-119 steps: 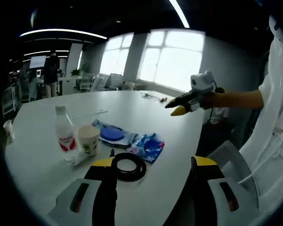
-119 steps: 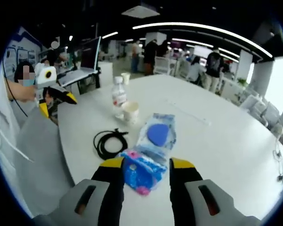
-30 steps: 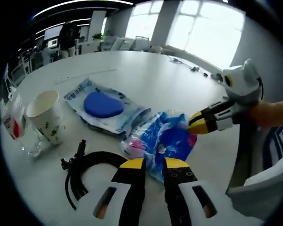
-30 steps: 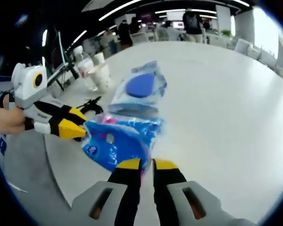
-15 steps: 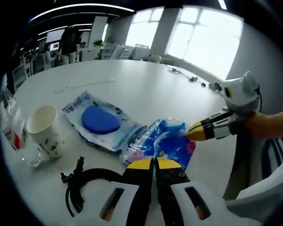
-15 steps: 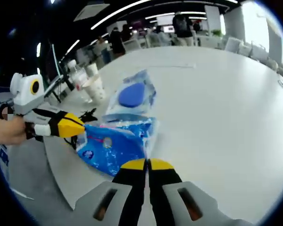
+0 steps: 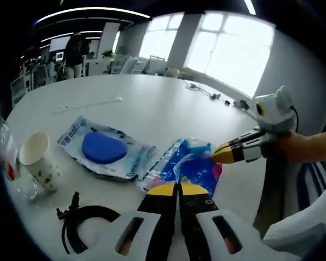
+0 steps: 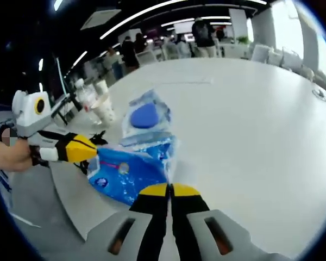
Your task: Arrange the tabletop items into an orderly group along one side of the table until the central work area is clear of visible clutter.
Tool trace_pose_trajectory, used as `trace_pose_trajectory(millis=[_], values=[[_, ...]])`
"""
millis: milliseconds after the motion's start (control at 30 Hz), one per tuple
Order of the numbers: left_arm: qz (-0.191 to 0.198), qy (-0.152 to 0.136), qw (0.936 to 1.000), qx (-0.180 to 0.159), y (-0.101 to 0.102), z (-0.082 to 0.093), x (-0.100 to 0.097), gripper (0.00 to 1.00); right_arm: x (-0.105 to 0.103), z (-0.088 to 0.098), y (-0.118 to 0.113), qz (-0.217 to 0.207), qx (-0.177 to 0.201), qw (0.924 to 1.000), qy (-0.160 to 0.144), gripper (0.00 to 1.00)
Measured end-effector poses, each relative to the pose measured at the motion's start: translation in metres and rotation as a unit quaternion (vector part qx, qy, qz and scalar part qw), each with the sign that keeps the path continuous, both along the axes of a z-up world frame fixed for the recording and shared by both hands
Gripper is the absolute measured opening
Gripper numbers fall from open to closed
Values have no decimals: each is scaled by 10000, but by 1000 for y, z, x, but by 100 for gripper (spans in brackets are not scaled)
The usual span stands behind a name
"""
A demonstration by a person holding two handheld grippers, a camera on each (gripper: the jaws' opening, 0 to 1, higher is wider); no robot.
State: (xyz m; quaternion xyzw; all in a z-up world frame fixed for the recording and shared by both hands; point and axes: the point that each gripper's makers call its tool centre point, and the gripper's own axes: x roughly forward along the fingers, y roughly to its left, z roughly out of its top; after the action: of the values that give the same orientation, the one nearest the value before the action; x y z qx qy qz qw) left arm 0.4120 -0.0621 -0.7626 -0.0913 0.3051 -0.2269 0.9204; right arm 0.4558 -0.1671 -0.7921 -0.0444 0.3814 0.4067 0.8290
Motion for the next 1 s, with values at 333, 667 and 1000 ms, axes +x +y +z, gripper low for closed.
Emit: trace_pose_trajectory(millis=[333,667,1000], values=[[-16,-145,9998,-101,-17,7,6,0,7,8,-17,-127,-11,9999,-81,0],[-93,-272,9994,-173,-32,14,16,0,13,12,-33,-291,-20,9994,-168,0],[-177,-519,9985,-95,-39,27,39,0,27,19,-46,-511,37,9982,-311,0]])
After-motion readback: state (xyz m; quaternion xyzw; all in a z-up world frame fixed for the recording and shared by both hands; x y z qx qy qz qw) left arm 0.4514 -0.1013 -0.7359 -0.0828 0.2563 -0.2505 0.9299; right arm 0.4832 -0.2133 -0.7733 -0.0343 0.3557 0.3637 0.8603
